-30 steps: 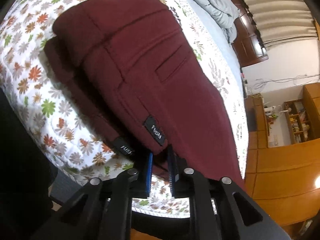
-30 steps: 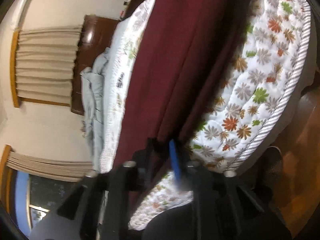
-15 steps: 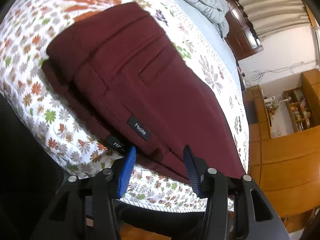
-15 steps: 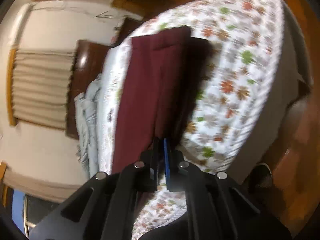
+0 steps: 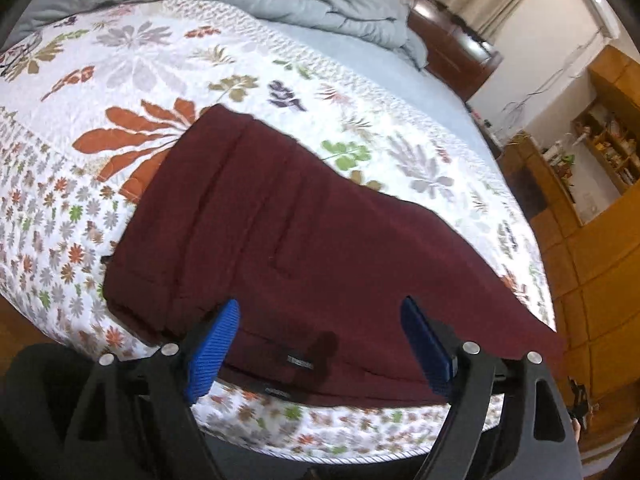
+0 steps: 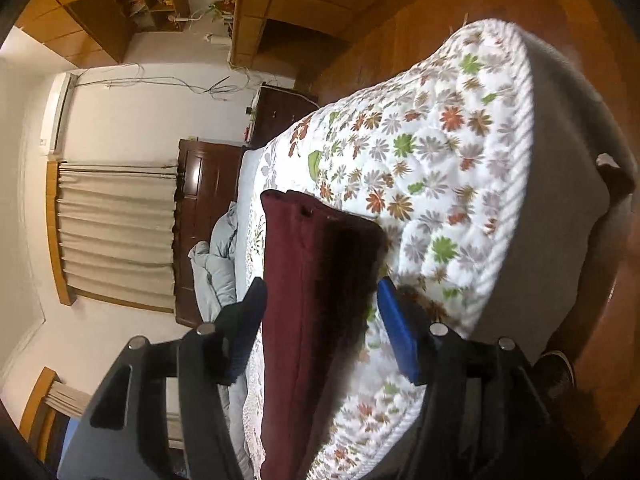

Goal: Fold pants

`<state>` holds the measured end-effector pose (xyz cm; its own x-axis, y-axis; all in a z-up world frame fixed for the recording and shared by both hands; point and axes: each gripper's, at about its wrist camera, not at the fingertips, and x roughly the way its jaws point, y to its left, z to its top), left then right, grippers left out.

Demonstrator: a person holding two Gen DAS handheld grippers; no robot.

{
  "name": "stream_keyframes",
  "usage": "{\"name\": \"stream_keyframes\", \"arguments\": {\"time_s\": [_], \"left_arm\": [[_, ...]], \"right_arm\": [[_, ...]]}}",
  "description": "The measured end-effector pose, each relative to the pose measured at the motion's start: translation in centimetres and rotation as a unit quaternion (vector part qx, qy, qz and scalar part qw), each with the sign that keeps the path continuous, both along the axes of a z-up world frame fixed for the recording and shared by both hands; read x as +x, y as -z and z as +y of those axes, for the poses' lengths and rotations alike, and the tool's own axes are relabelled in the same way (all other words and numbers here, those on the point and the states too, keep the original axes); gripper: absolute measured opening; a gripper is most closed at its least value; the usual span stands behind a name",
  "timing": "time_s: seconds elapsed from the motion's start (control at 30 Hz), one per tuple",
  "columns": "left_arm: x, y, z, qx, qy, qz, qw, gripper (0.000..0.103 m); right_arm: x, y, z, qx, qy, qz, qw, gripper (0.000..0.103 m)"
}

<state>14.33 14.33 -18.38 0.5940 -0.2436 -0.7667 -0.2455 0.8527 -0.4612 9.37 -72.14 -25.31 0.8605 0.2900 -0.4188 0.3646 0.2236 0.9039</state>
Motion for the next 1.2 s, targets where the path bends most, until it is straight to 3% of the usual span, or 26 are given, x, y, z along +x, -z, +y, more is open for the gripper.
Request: {"name": "stream_keyframes", "arguments": {"time_s": [0.4, 0.6, 0.63, 0.7, 0.73, 0.93, 1.2], "left_arm": [[0.0, 1.0, 0.0, 0.031, 0.0, -0.011, 0.9995, 0.083], [0.0, 1.0, 0.2, 0.034, 0.001, -0.011, 0.9994, 0.083], [0.0, 0.9, 0.2, 0.038, 0.002, -0.011, 0.9992, 0.083], [0.0, 0.8, 0.3, 0.044, 0.004, -0.011, 0.999, 0.083], [0.0, 0.7, 0.4, 0.047, 0.004, -0.012, 0.9988, 0.083], [-0.3, 0.8, 0.7, 0.047, 0.006, -0.021, 0.9986, 0.084], [-1.5, 0.5, 1.7, 0.027, 0.004, -0.045, 0.9986, 0.084]], "right_arm": [[3.0, 0.1, 0.2, -0.004, -0.037, -0.041, 0.998, 0.062], [3.8, 0.8, 0.1, -0.014, -0.045, -0.036, 0.998, 0.056], [3.7, 0.5, 0.2, -0.021, -0.047, -0.034, 0.998, 0.053], [4.0, 0.1, 0.3, -0.025, -0.053, -0.029, 0.998, 0.026], [4.0, -0.1, 0.3, -0.03, -0.05, -0.018, 0.998, 0.019], [4.6, -4.2, 2.1, -0.089, -0.05, -0.01, 0.995, 0.015], [6.1, -13.1, 7.4, -0.229, -0.068, -0.012, 0.971, 0.015]]}}
